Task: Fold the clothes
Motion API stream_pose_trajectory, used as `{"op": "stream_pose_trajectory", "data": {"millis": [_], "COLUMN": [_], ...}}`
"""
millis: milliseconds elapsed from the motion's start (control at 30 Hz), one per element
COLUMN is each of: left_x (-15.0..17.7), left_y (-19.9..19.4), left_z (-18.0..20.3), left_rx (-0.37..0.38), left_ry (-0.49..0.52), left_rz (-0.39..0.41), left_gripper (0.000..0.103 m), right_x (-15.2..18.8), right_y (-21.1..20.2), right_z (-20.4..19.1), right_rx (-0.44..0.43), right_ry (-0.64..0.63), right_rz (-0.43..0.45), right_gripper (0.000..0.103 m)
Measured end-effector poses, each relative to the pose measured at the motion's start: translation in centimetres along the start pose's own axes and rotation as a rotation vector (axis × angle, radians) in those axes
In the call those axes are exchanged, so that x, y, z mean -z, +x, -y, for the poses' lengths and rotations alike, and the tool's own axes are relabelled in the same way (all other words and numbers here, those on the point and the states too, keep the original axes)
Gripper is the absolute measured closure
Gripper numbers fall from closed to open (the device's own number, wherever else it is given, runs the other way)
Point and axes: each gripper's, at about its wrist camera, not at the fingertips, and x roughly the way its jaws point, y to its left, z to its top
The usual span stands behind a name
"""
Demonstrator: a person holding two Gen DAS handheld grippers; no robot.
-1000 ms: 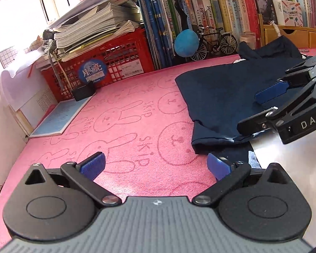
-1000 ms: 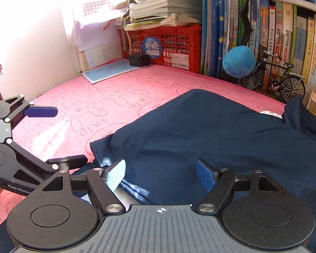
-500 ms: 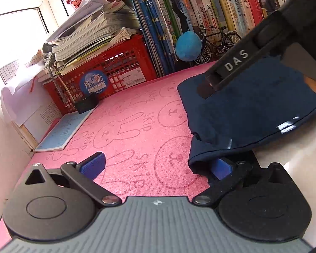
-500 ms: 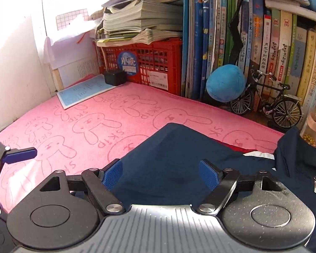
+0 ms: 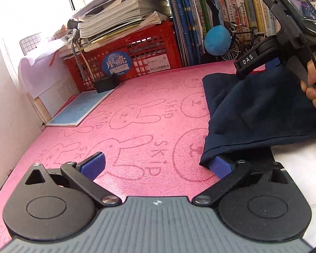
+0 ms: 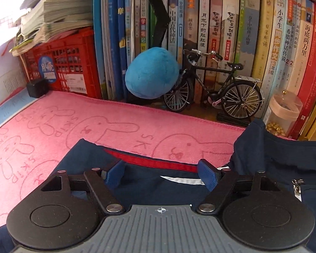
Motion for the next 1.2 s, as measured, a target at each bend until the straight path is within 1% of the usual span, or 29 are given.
{"op": "stream_pose_trajectory", "data": {"millis": [33, 67, 133, 200, 233, 267, 300, 333, 367, 400, 433, 500, 533, 600, 667, 733, 833, 867, 933, 967, 1000, 1033, 1067, 1133, 1167, 1200], "left_x": [0.0, 0.0, 0.0, -0.1, -0.1, -0.1, -0.1, -0.1, -0.1, -0.1, -0.1, -0.1, -0.2, -0.2, -0.2, -0.3, 0.1, 0.4, 1.0, 1.3, 1.5, 1.6, 1.7, 1.5, 1.4, 1.2], "left_y": [-0.1, -0.2, -0.2, -0.2, -0.1, -0.1, -0.1, 0.0, 0.0, 0.0, -0.1, -0.1, -0.2, -0.2, -0.1, 0.0, 0.1, 0.1, -0.1, -0.2, -0.3, -0.6, -0.9, -1.6, -1.9, -2.1], "left_z": [0.2, 0.3, 0.3, 0.2, 0.2, 0.1, 0.0, 0.0, 0.1, 0.1, 0.2, 0.3, 0.4, 0.3, 0.1, -0.4, -1.6, -2.2, -3.3, -3.8, -4.2, -4.4, -4.6, -4.1, -3.8, -3.2], "left_rx": [-0.005, -0.009, -0.009, -0.004, 0.000, 0.003, 0.005, 0.006, 0.006, 0.005, 0.003, 0.001, 0.000, 0.003, 0.016, 0.055, 0.128, 0.152, 0.196, 0.215, 0.225, 0.228, 0.229, 0.206, 0.195, 0.188], "left_ry": [0.009, 0.013, 0.014, 0.008, 0.004, 0.001, -0.001, -0.002, -0.002, 0.000, 0.003, 0.009, 0.010, 0.008, 0.000, -0.021, -0.061, -0.090, -0.144, -0.168, -0.178, -0.178, -0.175, -0.128, -0.099, -0.066], "left_rz": [0.004, 0.005, 0.006, 0.003, 0.002, 0.000, 0.000, -0.001, 0.000, 0.000, 0.002, 0.004, 0.005, 0.005, 0.003, -0.003, -0.027, -0.045, -0.080, -0.095, -0.107, -0.116, -0.124, -0.112, -0.100, -0.087], "left_gripper": [0.000, 0.000, 0.000, 0.000, 0.000, 0.000, 0.000, 0.000, 0.000, 0.000, 0.000, 0.000, 0.000, 0.000, 0.000, 0.000, 0.000, 0.000, 0.000, 0.000, 0.000, 0.000, 0.000, 0.000, 0.000, 0.000], "right_x": [0.0, 0.1, 0.1, -0.2, -0.4, -1.2, -2.1, -3.1, -3.9, -4.0, -4.1, -3.5, -2.9, -1.6, 0.1, 2.2, 5.3, 6.3, 7.3, 7.5, 7.8, 8.1, 8.5, 9.9, 10.7, 11.5], "right_y": [-0.6, -1.2, -1.3, 0.5, 1.5, 2.7, 3.6, 4.6, 5.2, 4.6, 3.9, 1.9, 1.1, -0.6, -2.4, -4.3, -6.8, -7.6, -9.3, -10.0, -10.8, -11.8, -12.9, -15.5, -16.7, -17.5], "right_z": [-0.5, -1.4, -3.7, -5.2, -5.7, -5.2, -4.4, -3.6, -2.8, -2.2, -1.6, -0.8, -0.8, -0.4, 0.5, 1.7, 3.0, 3.7, 6.8, 8.5, 10.1, 11.2, 12.2, 12.7, 12.6, 12.1], "right_rx": [-0.048, -0.124, -0.193, -0.163, -0.147, -0.129, -0.100, -0.038, 0.005, -0.024, -0.062, -0.196, -0.229, -0.277, -0.313, -0.334, -0.234, -0.200, -0.122, -0.052, 0.013, 0.057, 0.090, 0.061, 0.047, 0.054], "right_ry": [-0.032, -0.096, -0.226, -0.312, -0.341, -0.312, -0.251, -0.173, -0.106, -0.079, -0.059, -0.075, -0.105, -0.142, -0.143, -0.141, -0.240, -0.264, -0.242, -0.202, -0.166, -0.150, -0.139, -0.184, -0.221, -0.280], "right_rz": [0.015, 0.026, 0.019, 0.005, -0.001, -0.002, -0.012, -0.029, -0.038, -0.015, 0.007, 0.030, 0.021, 0.001, -0.019, -0.045, -0.064, -0.068, -0.062, -0.068, -0.069, -0.049, -0.028, 0.027, 0.050, 0.060], "right_gripper": [0.027, 0.027, 0.027, 0.027, 0.022, 0.013, 0.010, 0.011, 0.019, 0.023, 0.024, 0.021, 0.019, 0.019, 0.012, 0.011, 0.010, 0.000, 0.000, 0.000, 0.001, 0.003, 0.003, 0.003, 0.003, 0.002]}}
